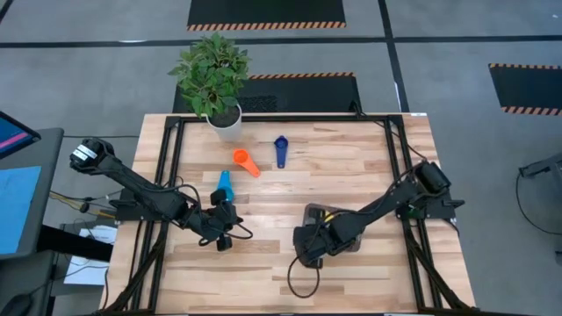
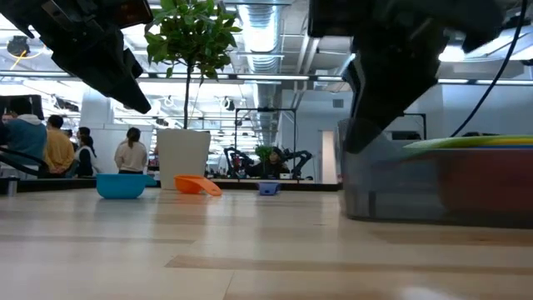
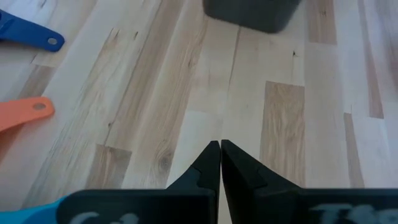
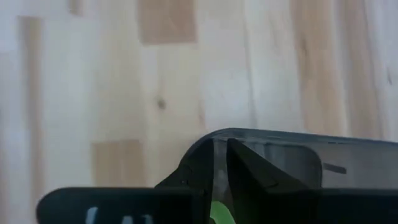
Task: Nest measuring cups in basket
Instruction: Move the black bin to the bottom center, then stack the light blue measuring cup on top of the green measuring cup in the black bin
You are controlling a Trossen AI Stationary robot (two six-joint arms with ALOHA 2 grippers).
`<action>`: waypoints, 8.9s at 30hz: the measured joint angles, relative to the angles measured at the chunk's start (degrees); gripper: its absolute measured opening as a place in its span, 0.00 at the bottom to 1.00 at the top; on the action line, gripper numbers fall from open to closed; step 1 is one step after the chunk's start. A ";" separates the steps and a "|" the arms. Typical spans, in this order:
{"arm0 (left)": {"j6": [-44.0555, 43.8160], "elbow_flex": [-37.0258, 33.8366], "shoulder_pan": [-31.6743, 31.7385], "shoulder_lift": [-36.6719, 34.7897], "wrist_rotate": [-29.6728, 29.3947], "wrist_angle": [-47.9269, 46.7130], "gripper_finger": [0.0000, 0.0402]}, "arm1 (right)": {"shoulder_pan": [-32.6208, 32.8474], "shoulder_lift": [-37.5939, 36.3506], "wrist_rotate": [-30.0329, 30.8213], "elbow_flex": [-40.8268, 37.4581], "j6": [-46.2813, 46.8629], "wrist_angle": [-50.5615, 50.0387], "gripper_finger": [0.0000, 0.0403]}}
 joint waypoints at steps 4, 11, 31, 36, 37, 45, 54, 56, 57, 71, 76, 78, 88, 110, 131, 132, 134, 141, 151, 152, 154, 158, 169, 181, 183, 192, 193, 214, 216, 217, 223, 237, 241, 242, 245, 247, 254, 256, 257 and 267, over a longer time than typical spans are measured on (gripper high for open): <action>0.00 0.00 0.00 0.00 0.00 -0.01 0.00 | 0.67 0.00 -1.04 0.00 -1.47 3.83 0.17; -0.02 0.00 0.00 0.00 0.02 -0.01 0.00 | 1.27 0.00 -1.12 0.44 -1.50 3.39 0.17; 1.20 0.00 0.01 0.00 -2.47 -0.05 0.00 | 5.60 1.95 -8.86 12.95 4.21 -22.00 0.17; 1.18 0.00 0.02 0.00 -2.48 -0.05 0.00 | 5.82 4.06 -9.88 13.05 4.30 -22.27 0.17; 1.06 0.00 0.00 0.00 -2.49 -0.05 0.00 | 5.55 4.55 -9.90 13.05 4.50 -22.29 0.17; 0.26 0.00 0.00 0.00 -2.40 -0.03 0.00 | 5.22 6.17 -9.83 13.09 5.28 -25.28 0.17; 0.22 0.00 0.00 0.00 -2.40 -0.02 0.00 | 3.65 6.36 -8.31 12.98 5.20 -26.82 0.17; 0.20 0.00 0.00 0.00 -2.38 -0.03 0.00 | 3.36 6.36 -8.04 13.00 5.11 -26.82 0.17; 0.17 0.00 0.00 0.00 -2.38 -0.03 0.00 | 3.22 6.36 -7.91 13.00 5.05 -26.90 0.17; 0.01 0.00 0.00 0.00 -2.43 -0.01 0.00 | 4.25 6.36 -8.44 13.03 6.60 -27.61 0.17; -0.24 0.00 0.00 0.00 -2.43 -0.03 0.00 | 5.19 6.36 -9.05 13.03 10.12 -31.38 0.17; -0.26 0.00 0.00 0.00 -2.43 -0.03 0.00 | 5.64 6.36 -10.25 13.03 11.24 -32.27 0.17; -0.33 0.00 0.00 0.00 -2.45 -0.01 0.00 | 8.48 6.36 -13.46 13.03 13.96 -32.84 0.17; -0.12 0.00 0.20 0.00 -7.30 0.58 0.00 | 8.70 3.65 -2.64 24.45 5.25 -46.82 0.17; 7.91 0.02 22.31 0.00 -1.72 -3.37 0.01 | 0.60 -40.77 35.36 -28.58 51.93 -30.43 0.17; 7.25 0.02 24.16 0.00 0.39 -5.52 0.01 | 0.01 -41.94 35.18 -30.27 49.88 -27.17 0.17; 4.62 0.51 27.24 0.00 5.46 -9.99 0.04 | -0.98 -43.95 34.91 -32.67 46.14 -23.29 0.17; -3.68 4.85 32.30 -0.01 16.91 -23.50 0.23 | -5.43 -45.49 34.98 -33.68 40.79 -22.76 0.17; -16.11 2.48 32.02 -0.02 20.23 -29.64 0.45 | -8.74 -45.31 33.42 -33.68 36.06 -23.21 0.17; -17.22 2.15 32.05 -0.02 19.31 -30.13 0.46 | -8.76 -45.31 33.41 -33.68 36.02 -23.21 0.17; -18.58 1.69 32.09 -0.02 18.00 -31.45 0.47 | -8.76 -45.31 33.40 -33.68 35.98 -23.21 0.17; -19.56 1.49 32.06 0.02 17.52 -31.74 0.47 | -8.51 -45.31 32.84 -33.68 35.89 -23.22 0.17; -19.34 1.42 31.80 10.38 15.20 -28.78 0.47 | -8.17 -45.29 30.35 -33.66 35.93 -23.19 0.17; -16.23 3.47 31.87 17.44 18.08 -21.86 0.19 | -8.17 -45.29 30.36 -33.64 35.07 -23.38 0.17; -14.71 3.91 31.85 17.13 18.99 -21.79 0.06 | -8.17 -45.28 30.36 -33.64 34.56 -23.38 0.17; -6.16 12.32 29.76 17.53 23.63 -21.58 0.00 | -8.17 -45.29 30.23 -33.64 34.56 -24.40 0.17; -5.04 14.41 29.29 17.49 23.50 -20.97 0.00 | -8.17 -45.28 30.18 -33.64 34.76 -24.89 0.17; 20.13 68.42 18.38 51.86 21.64 -17.79 0.00 | -7.90 -45.44 21.59 -33.46 62.65 -49.80 0.17; 21.68 72.62 17.52 55.04 21.99 -18.72 0.00 | -7.34 -45.98 21.60 -32.32 64.88 -51.75 0.17; 22.62 74.46 17.17 56.43 22.59 -18.94 0.00 | -7.25 -46.22 21.46 -31.55 66.26 -52.57 0.16; 26.45 83.07 16.38 62.81 24.10 -18.06 0.00 | -5.73 -49.11 20.12 -27.03 63.10 -52.51 0.15; 32.28 87.69 18.36 65.61 23.63 -15.61 0.00 | 2.54 -50.89 20.13 -14.56 54.05 -52.03 0.08; 32.87 87.67 18.26 65.61 23.85 -12.96 0.00 | 4.19 -50.95 20.13 -14.56 54.07 -51.93 0.05; 32.89 87.67 18.22 65.61 23.95 -12.56 0.00 | 4.37 -50.93 20.06 -14.56 54.07 -51.90 0.05; 32.91 87.67 18.01 65.85 24.11 -12.49 0.00 | 4.86 -50.93 20.06 -14.56 54.07 -51.89 0.06; 32.95 87.77 18.01 66.89 24.17 -10.76 0.00 | 5.20 -50.95 20.03 -14.56 54.07 -51.89 0.07; 33.56 87.58 18.01 69.51 23.70 -10.28 0.00 | 5.44 -50.98 19.91 -14.56 54.05 -52.12 0.10; 33.61 87.64 18.01 69.39 23.59 -9.57 0.00 | 5.42 -50.95 19.90 -14.56 53.72 -52.10 0.10; 33.53 87.65 18.05 69.26 23.99 -9.72 0.00 | 5.42 -50.95 19.91 -14.56 53.15 -52.10 0.10; 32.90 87.65 18.16 69.24 25.90 -10.64 0.09 | 5.42 -50.95 19.87 -14.56 52.57 -52.02 0.07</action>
